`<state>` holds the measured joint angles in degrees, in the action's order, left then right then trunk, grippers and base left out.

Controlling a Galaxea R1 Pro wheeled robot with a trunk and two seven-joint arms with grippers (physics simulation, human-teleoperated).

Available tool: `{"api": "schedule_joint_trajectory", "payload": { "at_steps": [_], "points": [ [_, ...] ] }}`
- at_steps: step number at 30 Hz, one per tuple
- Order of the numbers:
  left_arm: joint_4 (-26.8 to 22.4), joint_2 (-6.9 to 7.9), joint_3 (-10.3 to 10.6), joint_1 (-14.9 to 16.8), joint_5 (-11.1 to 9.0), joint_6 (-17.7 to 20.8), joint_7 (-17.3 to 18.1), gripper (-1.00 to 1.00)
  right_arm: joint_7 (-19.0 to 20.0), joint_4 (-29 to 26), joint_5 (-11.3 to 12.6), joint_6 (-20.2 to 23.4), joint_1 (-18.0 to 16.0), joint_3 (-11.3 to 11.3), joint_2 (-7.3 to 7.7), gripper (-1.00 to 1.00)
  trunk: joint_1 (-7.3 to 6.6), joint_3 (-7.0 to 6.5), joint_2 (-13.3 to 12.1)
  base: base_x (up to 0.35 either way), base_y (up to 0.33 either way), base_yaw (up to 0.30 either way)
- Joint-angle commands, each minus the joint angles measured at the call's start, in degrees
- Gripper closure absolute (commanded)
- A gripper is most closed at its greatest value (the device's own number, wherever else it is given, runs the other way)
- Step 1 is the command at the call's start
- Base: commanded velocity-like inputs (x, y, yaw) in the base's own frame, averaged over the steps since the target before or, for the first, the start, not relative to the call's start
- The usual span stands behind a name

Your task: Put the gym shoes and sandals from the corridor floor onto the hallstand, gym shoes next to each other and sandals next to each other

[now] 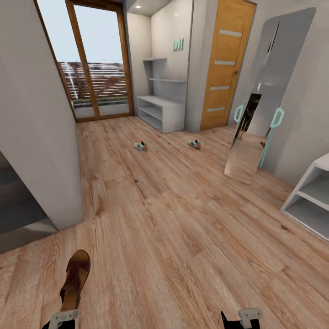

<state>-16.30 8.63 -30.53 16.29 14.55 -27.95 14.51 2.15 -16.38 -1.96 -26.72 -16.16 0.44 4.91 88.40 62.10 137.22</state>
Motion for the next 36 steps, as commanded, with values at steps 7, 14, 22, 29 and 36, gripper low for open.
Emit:
{"api": "schedule_joint_trajectory", "payload": {
  "at_steps": [7, 14, 22, 29, 36],
  "points": [
    [0.0, -0.02, -0.5, 0.0, 0.5, -0.3, 0.4, 1.00, 0.0, 0.0, -0.2, -0.2, -0.1, -0.1, 0.14, -1.00, -1.55, -1.22, -2.8, 0.000, 0.000, 0.000],
    [0.0, 0.03, -0.6, -0.3, 0.6, -0.3, 0.4, 1.00, 0.0, 0.0, -0.2, -0.2, -0.1, -0.1, 0.19, -1.00, -3.09, -2.44, -5.6, 0.000, 0.000, 0.010],
    [-0.1, -0.02, -0.5, -0.4, 0.5, -0.3, 0.4, 1.00, 0.0, 0.0, -0.2, -0.2, 0.0, -0.1, 0.12, -1.00, -3.53, -2.34, -6.4, 0.001, 0.000, 0.129],
    [-0.1, -0.05, -0.5, -0.4, 0.5, -0.3, 0.4, 1.00, 0.0, 0.0, -0.2, -0.2, 0.0, -0.2, 0.25, -1.00, -3.53, -2.11, -6.4, 0.216, -0.101, 0.081],
    [-0.1, -0.10, -0.5, -0.4, 0.4, -0.3, 0.4, 1.00, 0.2, 0.1, -0.3, -0.2, -0.1, -0.2, 0.44, -1.00, -3.53, -2.09, -6.4, 0.307, -0.153, 0.005]
  ]
}}
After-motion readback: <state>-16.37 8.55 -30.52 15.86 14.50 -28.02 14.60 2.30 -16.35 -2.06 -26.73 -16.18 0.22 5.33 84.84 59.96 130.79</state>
